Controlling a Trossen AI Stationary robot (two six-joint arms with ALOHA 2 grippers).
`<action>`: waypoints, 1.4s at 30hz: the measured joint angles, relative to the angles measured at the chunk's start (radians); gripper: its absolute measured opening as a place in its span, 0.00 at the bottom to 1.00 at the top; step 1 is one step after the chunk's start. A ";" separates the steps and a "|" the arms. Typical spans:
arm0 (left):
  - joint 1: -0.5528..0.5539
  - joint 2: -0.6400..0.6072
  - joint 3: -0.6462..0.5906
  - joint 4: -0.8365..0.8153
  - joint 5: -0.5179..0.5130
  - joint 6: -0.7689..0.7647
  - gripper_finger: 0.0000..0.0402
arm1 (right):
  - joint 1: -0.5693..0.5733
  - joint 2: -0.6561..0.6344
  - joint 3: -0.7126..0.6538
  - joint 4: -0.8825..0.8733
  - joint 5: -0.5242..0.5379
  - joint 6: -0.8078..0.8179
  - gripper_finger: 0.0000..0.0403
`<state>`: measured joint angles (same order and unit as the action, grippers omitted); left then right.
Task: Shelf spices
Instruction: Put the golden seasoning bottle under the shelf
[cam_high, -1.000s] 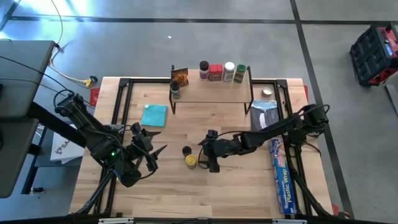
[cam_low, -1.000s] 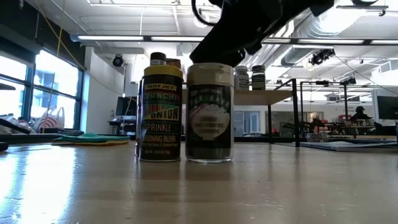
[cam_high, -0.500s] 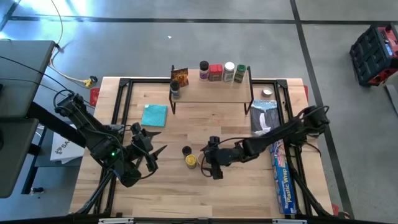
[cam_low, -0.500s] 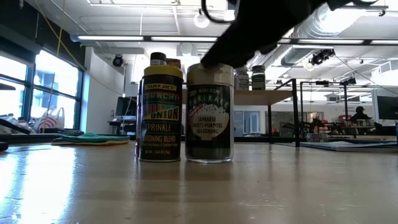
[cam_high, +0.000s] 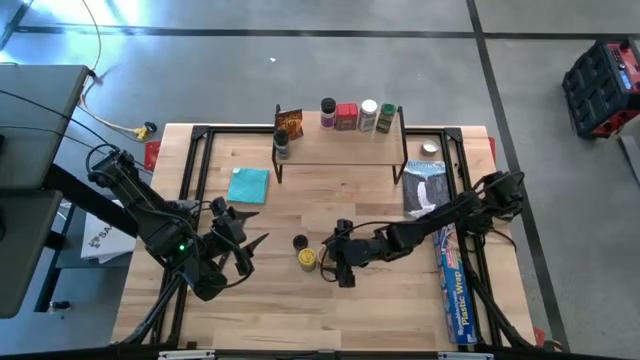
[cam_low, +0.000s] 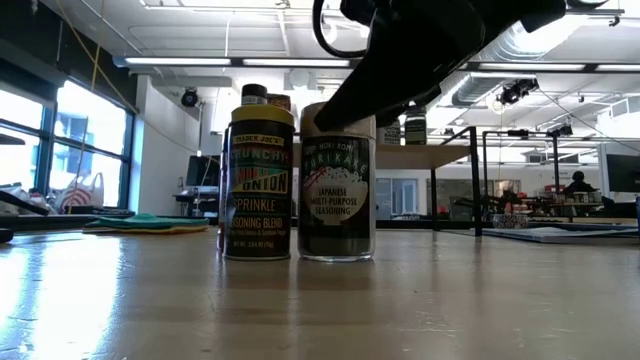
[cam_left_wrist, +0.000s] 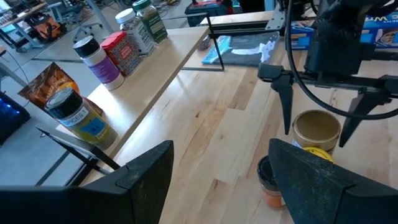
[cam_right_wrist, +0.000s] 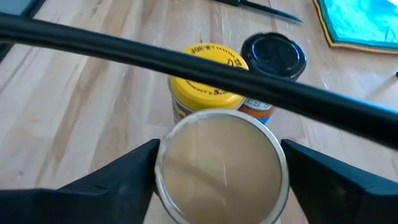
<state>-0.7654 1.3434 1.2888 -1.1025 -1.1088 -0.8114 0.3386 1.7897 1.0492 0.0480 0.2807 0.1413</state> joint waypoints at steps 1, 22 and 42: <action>0.000 0.000 0.000 0.000 0.000 -0.001 0.65 | 0.000 0.000 0.000 -0.003 -0.001 0.002 0.77; 0.000 0.000 0.000 0.000 0.001 -0.007 0.65 | -0.158 -0.220 0.334 -0.397 0.053 -0.170 0.67; 0.000 0.000 0.000 0.000 -0.001 -0.006 0.65 | -0.731 -0.045 0.677 -0.596 -0.320 -0.246 0.67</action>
<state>-0.7650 1.3434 1.2888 -1.1030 -1.1095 -0.8173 -0.3927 1.7451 1.7260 -0.5477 -0.0391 -0.1051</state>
